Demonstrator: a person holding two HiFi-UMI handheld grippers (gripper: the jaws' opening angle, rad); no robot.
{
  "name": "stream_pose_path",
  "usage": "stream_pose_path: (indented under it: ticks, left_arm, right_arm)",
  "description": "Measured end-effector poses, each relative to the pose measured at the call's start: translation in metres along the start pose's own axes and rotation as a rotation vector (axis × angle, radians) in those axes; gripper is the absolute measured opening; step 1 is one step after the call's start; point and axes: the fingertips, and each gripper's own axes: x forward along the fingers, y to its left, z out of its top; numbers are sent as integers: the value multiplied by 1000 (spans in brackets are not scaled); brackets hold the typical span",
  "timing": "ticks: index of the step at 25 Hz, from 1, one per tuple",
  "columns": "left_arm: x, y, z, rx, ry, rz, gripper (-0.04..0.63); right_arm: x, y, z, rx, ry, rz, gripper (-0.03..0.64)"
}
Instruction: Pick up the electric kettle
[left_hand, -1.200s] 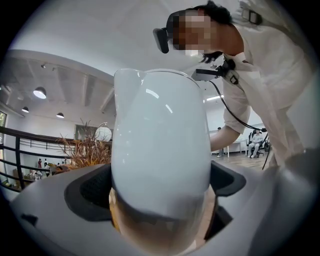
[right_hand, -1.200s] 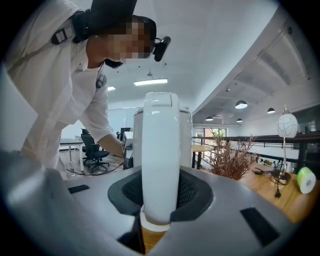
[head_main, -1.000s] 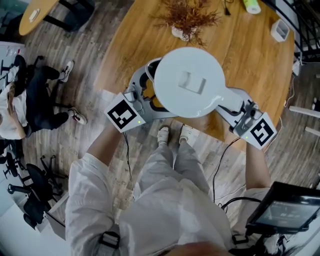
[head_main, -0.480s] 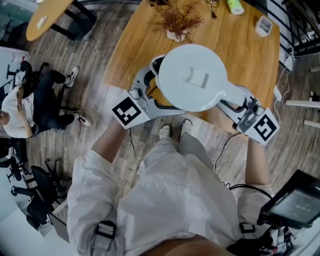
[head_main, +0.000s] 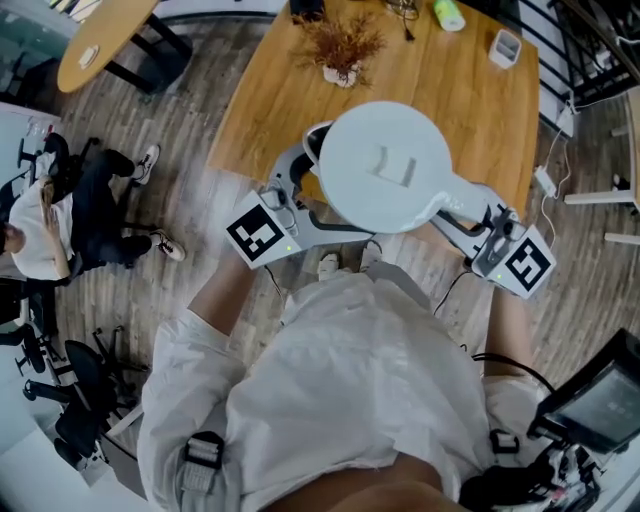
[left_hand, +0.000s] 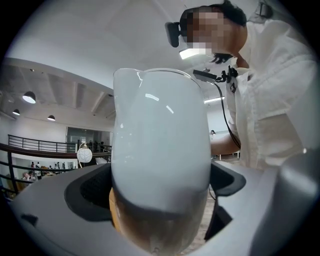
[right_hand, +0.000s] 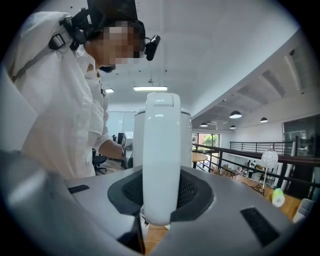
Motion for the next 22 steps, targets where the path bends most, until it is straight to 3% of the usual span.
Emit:
stream_pose_path:
  ticks: [11, 22]
  left_arm:
    - [-1, -37, 15, 10, 4, -27, 586]
    - [0, -40, 15, -12, 0, -30, 586]
  right_arm:
    - [-22, 33, 16, 0, -30, -31, 94]
    - [-26, 34, 15, 6, -23, -30, 94]
